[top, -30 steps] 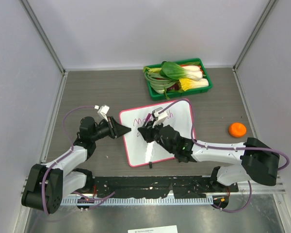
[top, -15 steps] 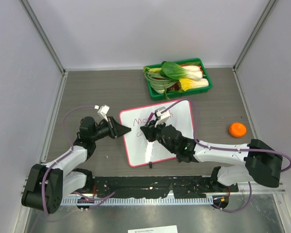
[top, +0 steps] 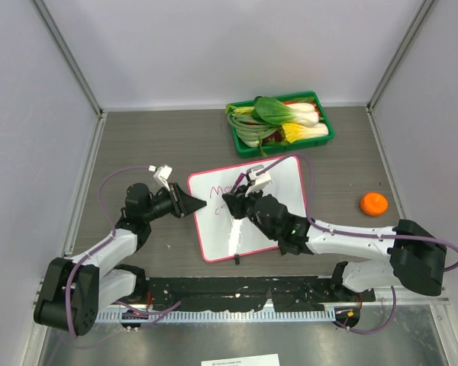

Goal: Write a sentence on the whiteboard

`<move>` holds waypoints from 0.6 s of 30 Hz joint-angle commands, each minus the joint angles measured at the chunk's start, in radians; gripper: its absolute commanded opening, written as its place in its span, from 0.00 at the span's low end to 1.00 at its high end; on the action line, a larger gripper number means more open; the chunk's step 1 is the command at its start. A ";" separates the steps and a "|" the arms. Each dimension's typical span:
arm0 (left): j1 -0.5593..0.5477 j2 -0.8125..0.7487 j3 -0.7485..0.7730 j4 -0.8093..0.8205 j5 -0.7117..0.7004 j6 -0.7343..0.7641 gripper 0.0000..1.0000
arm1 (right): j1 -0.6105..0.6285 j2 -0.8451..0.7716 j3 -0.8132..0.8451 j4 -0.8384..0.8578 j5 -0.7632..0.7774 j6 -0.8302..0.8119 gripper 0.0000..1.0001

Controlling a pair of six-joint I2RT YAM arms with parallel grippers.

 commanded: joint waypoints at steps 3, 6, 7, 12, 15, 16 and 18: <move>0.003 0.003 -0.016 -0.046 -0.087 0.116 0.00 | 0.003 0.014 0.043 0.016 0.068 0.001 0.01; 0.001 0.002 -0.017 -0.046 -0.087 0.114 0.00 | 0.003 0.022 0.041 0.016 0.059 -0.001 0.01; 0.003 0.002 -0.017 -0.046 -0.087 0.116 0.00 | 0.003 0.023 0.044 0.011 0.058 -0.003 0.01; 0.003 0.003 -0.017 -0.046 -0.086 0.116 0.00 | 0.003 0.034 0.043 0.005 0.036 -0.004 0.01; 0.003 0.002 -0.017 -0.046 -0.087 0.114 0.00 | 0.003 0.036 0.043 -0.009 0.016 0.000 0.01; 0.003 0.003 -0.017 -0.045 -0.087 0.116 0.00 | 0.003 0.036 0.041 -0.017 0.013 -0.001 0.01; 0.003 0.003 -0.015 -0.045 -0.086 0.116 0.00 | 0.003 0.034 0.034 -0.024 0.006 -0.001 0.01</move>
